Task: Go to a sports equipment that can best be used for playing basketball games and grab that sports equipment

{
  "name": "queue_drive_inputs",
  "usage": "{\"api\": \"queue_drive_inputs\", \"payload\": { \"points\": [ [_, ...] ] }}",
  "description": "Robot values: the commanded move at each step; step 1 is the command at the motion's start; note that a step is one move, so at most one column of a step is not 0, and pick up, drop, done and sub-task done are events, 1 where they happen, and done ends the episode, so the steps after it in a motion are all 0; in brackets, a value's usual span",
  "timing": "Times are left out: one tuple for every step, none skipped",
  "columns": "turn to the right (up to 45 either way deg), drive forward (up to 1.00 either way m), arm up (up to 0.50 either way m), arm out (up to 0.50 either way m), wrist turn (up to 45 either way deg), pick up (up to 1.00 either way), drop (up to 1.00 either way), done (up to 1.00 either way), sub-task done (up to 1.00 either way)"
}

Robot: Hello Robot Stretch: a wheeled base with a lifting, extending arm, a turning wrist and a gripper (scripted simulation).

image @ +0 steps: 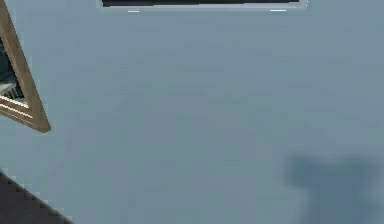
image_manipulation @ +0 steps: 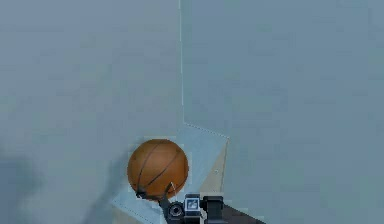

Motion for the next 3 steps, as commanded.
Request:
{"api": "queue_drive_inputs", "payload": {
  "points": [
    [0.0, 0.00, 0.00, 0.00, 0.0, 1.00, 0.00, 0.00, 0.00],
    [0.0, 0.00, 0.10, 0.00, 0.0, 0.00, 0.00, 0.00, 0.00],
    [0.0, 0.00, 0.00, 0.00, 0.0, 0.00, 0.00, 1.00, 0.00]
  ]
}}
